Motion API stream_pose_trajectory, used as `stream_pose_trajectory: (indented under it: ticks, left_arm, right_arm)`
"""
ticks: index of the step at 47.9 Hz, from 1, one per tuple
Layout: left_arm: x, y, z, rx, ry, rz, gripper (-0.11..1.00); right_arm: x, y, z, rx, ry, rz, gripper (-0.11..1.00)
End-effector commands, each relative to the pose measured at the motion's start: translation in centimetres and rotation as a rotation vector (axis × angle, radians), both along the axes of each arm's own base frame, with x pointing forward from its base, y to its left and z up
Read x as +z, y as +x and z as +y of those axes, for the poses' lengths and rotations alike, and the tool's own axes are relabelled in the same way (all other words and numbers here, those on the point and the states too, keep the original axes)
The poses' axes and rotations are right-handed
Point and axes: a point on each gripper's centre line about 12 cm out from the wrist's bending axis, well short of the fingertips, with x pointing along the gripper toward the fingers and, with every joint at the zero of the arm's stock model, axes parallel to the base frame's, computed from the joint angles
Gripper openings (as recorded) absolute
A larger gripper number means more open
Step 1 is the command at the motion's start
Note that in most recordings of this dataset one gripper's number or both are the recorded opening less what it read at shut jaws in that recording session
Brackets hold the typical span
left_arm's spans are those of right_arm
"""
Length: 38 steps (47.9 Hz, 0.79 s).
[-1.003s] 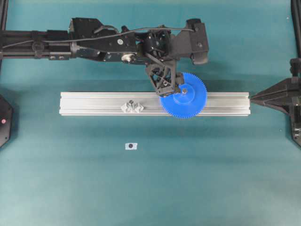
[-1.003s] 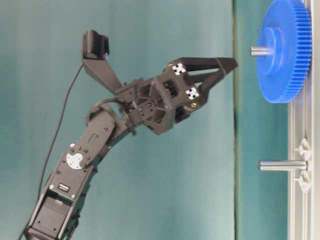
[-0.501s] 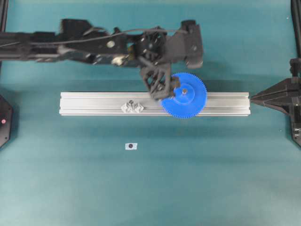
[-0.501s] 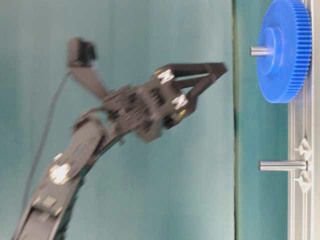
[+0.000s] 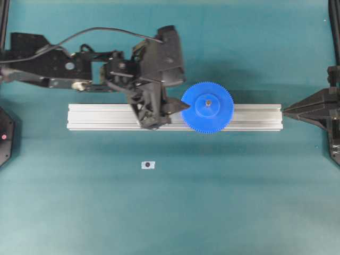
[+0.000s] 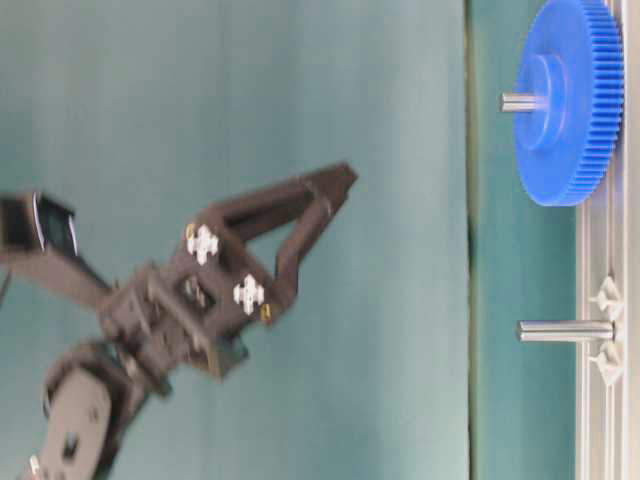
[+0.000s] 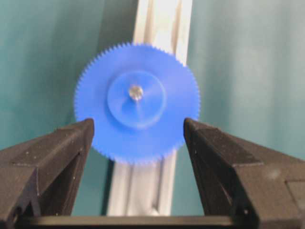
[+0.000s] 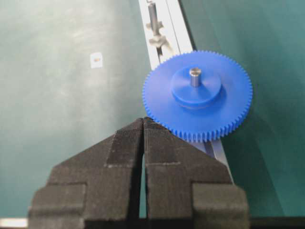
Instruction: Find the location of the shaft and insert the large gear.
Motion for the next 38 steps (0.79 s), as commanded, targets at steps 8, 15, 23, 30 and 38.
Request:
stream_pose_trajectory:
  ticks: [8,15,23,30,38]
  left_arm:
    - [2.1,-2.5,-1.3,-0.026,0.008,-0.07,0.77]
    - [2.4,-3.9,-2.0,-0.04,0.009,-0.081,0.77]
    - [3.2,-5.0,-2.8,-0.061,0.013,-0.124,0.77]
    - [3.3,-5.9,-3.0,-0.064,0.014,-0.14,0.77]
    - [3.2,-6.3,-3.2,-0.069,0.015,-0.139,0.77]
  right_arm:
    - [0.5,0.2,0.0,-0.006,0.011,-0.014,0.01]
    - [0.4,0.2,0.0,-0.006,0.011,-0.01,0.01]
    - [0.4,0.2,0.0,-0.006,0.011,-0.011,0.01]
    - [0.4,0.2,0.0,-0.005,0.009,-0.011,0.01]
    - [0.4,0.2,0.0,-0.006,0.009,-0.013,0.01]
